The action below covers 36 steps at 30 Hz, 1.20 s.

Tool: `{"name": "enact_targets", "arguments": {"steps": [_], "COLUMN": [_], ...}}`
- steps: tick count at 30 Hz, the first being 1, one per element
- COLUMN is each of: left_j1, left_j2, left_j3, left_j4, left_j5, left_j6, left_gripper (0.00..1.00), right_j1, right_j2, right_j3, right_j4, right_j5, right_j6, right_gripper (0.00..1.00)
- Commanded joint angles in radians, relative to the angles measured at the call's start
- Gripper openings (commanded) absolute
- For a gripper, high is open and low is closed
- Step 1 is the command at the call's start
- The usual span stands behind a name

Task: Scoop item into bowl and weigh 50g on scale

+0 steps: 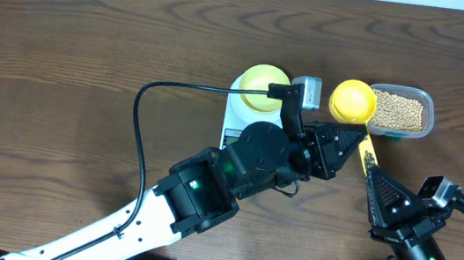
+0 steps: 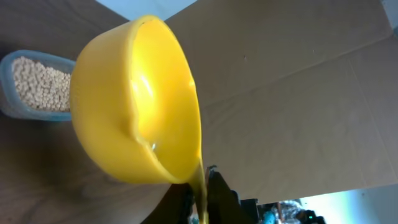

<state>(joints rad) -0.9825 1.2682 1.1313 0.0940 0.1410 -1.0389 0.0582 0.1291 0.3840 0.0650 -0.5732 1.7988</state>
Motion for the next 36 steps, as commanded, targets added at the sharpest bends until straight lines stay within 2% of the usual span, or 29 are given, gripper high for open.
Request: {"name": "enact_targets", "arguments": {"steps": [1, 3, 5, 9, 18, 24, 25, 27, 36], "left_j1": [0.007, 0.006, 0.006, 0.006, 0.006, 0.006, 0.006, 0.006, 0.006], "left_j2": [0.006, 0.006, 0.006, 0.006, 0.006, 0.006, 0.006, 0.006, 0.006], "left_j3": [-0.002, -0.002, -0.002, -0.002, -0.002, -0.002, -0.002, -0.002, -0.002], "left_j4": [0.009, 0.009, 0.009, 0.009, 0.009, 0.01, 0.01, 0.01, 0.02], "left_j5": [0.006, 0.009, 0.009, 0.009, 0.008, 0.008, 0.008, 0.008, 0.009], "left_j6": [0.005, 0.005, 0.005, 0.005, -0.037, -0.037, -0.037, -0.037, -0.037], "left_gripper": [0.35, 0.45, 0.52, 0.53, 0.25, 0.19, 0.13, 0.08, 0.08], "right_j1": [0.0, 0.0, 0.0, 0.0, 0.0, 0.0, 0.0, 0.0, 0.0], "right_j2": [-0.005, -0.005, -0.005, -0.005, -0.005, -0.005, -0.005, -0.005, -0.005], "right_j3": [0.009, 0.009, 0.009, 0.009, 0.009, 0.009, 0.009, 0.009, 0.009], "right_j4": [0.003, 0.006, 0.008, 0.016, 0.018, 0.018, 0.018, 0.018, 0.018], "right_j5": [-0.025, -0.026, -0.026, -0.03, -0.039, -0.051, -0.055, -0.058, -0.057], "right_j6": [0.011, 0.011, 0.011, 0.011, 0.011, 0.012, 0.012, 0.015, 0.014], "right_gripper": [0.02, 0.01, 0.02, 0.01, 0.02, 0.02, 0.02, 0.01, 0.03]}}
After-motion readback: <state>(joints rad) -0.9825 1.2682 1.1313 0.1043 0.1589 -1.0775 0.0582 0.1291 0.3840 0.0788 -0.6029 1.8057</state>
